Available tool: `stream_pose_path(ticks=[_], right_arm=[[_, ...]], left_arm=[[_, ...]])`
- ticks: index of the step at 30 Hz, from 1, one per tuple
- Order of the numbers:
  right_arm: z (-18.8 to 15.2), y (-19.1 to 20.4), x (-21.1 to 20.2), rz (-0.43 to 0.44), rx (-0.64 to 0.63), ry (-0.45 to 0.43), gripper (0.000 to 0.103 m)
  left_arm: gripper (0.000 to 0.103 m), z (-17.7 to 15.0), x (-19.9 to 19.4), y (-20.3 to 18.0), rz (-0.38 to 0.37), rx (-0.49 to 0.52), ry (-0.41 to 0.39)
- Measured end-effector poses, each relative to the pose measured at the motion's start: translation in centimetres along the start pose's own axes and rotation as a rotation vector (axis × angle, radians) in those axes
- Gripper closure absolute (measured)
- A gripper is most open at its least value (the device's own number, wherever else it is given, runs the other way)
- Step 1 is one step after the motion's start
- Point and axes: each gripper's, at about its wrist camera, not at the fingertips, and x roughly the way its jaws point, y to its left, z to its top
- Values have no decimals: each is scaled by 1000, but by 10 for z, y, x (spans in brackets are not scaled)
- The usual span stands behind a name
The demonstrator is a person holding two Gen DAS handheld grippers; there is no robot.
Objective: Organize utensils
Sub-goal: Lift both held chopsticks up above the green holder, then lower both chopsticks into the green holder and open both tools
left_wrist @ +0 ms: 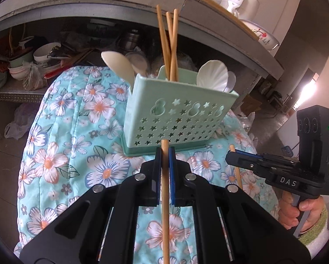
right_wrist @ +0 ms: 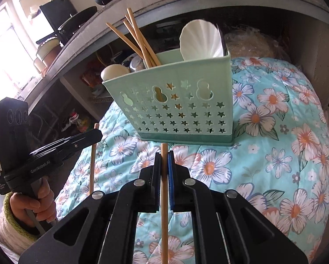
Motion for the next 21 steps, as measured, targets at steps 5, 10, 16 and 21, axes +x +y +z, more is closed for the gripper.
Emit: stream_pose_path(ticks=[5, 10, 16, 21], right_arm=[[3, 5, -21, -4, -9, -45, 97], [5, 7, -45, -7, -12, -104, 97], [15, 15, -80, -24, -26, -194, 97], [34, 22, -107, -26, -53, -269, 97]], left_arm=[[97, 4, -28, -12, -27, 10, -49], [97, 10, -53, -22, -40, 31, -101], [97, 23, -87, -39, -52, 77, -193], [97, 46, -113, -54, -59, 118, -286]])
